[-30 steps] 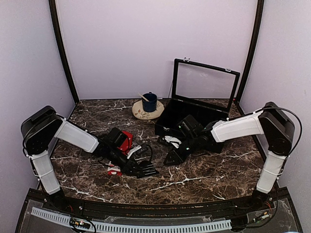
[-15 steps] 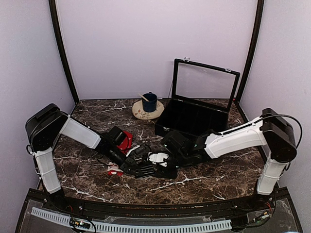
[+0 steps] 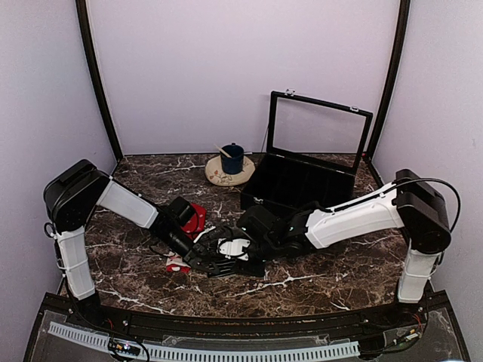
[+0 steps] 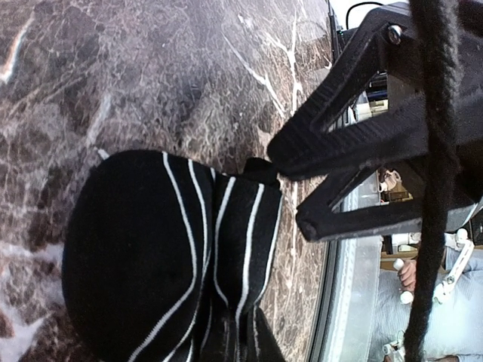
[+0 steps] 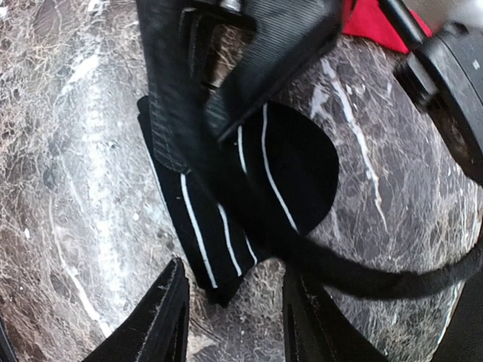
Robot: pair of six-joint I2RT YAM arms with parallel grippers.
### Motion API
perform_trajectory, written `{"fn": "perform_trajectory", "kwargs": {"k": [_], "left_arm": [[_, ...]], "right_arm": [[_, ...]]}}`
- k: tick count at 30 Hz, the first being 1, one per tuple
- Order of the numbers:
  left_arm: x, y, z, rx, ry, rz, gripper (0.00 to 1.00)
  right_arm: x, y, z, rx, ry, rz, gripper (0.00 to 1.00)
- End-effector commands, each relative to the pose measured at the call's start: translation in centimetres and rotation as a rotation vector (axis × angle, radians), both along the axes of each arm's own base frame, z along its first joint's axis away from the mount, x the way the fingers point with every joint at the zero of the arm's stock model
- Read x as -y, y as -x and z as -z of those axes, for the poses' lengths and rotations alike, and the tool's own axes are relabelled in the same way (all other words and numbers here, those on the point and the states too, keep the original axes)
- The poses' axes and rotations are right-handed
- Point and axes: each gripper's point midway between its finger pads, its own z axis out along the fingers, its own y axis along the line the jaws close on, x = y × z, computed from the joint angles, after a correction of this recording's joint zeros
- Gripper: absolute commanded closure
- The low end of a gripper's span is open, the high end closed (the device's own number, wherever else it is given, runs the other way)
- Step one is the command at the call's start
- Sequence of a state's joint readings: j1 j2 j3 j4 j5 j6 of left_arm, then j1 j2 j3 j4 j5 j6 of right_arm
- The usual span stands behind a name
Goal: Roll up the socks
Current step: Roll the sock at the center of the board.
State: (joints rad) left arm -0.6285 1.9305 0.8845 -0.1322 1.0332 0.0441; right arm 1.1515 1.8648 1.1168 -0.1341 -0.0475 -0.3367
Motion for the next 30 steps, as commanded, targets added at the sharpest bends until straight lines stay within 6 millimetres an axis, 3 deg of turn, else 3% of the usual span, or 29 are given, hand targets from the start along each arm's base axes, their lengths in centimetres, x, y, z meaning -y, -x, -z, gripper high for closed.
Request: {"fn": "perform_trajectory", "kwargs": {"k": [1, 20, 30], "left_arm": [[-1.0, 0.8, 1.1, -0.053, -0.058, 0.006, 1.00], [-1.4, 0.0, 0.9, -0.089, -0.044, -0.005, 1.00], [-1.5, 0.1, 0.9, -0.090, -0.053, -0.006, 1.00]], "right_arm": [[-1.5, 0.4, -0.2, 0.036, -0.002, -0.050, 0.60], [-2.2, 1.3, 1.4, -0.008, 0.025, -0.091, 0.65], [-2.0, 2.0, 2.9, -0.065, 0.062, -0.098, 0.90]]}}
